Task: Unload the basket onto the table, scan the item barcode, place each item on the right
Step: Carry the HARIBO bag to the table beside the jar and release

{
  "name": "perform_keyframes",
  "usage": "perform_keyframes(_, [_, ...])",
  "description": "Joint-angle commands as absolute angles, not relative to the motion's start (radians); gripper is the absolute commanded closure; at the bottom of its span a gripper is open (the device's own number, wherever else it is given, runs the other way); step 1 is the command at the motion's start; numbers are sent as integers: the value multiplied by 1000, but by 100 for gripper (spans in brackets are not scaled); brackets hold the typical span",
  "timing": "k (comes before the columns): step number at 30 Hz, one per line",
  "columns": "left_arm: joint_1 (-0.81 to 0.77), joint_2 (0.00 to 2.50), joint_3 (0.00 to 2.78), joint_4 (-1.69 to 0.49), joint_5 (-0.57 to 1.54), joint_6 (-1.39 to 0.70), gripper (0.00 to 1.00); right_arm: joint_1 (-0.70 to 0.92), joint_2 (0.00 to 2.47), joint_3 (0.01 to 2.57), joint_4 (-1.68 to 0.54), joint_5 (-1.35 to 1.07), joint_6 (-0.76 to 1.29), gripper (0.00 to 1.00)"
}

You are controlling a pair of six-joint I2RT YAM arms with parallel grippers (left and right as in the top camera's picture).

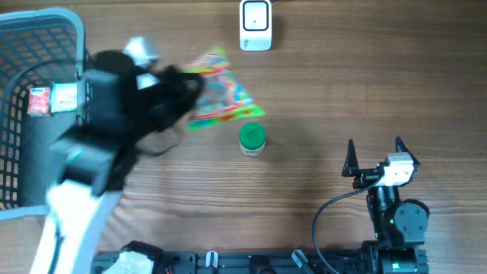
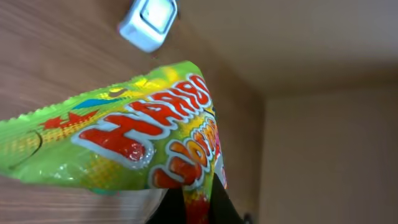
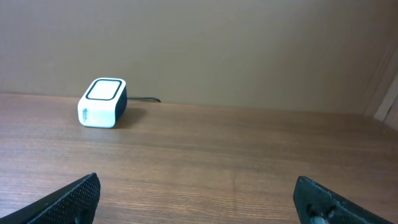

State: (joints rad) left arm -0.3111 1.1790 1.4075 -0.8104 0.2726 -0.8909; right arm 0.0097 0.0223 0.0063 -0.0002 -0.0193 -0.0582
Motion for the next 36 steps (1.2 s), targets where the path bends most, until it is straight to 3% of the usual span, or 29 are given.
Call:
perform_keyframes(1, [-519,1374,1425,-687,196,-868,96,14,23,6,2,-31,-72,0])
perform_keyframes(10, [-716,1839,1425,-376,204,-879,96,14,23,6,2,-31,-72,0])
perform_keyframes(20, [-778,1969,1425,-314,207,-878,94,14,23,6,2,-31,-72,0])
perform_keyframes(24, [-774,1963,1425,-307,208,-878,48,14,23,6,2,-31,-72,0])
perform_keyframes(26, [-770,1954,1425,-308,208,-873,6,14,23,6,2,-31,-72,0])
perform_keyframes(27, [-768,1946,1425,-310,207,-868,0,14,23,6,2,-31,-72,0])
perform_keyframes(36, [-754,1783,1426,-390,192,-810,1,14,23,6,2,-31,-72,0])
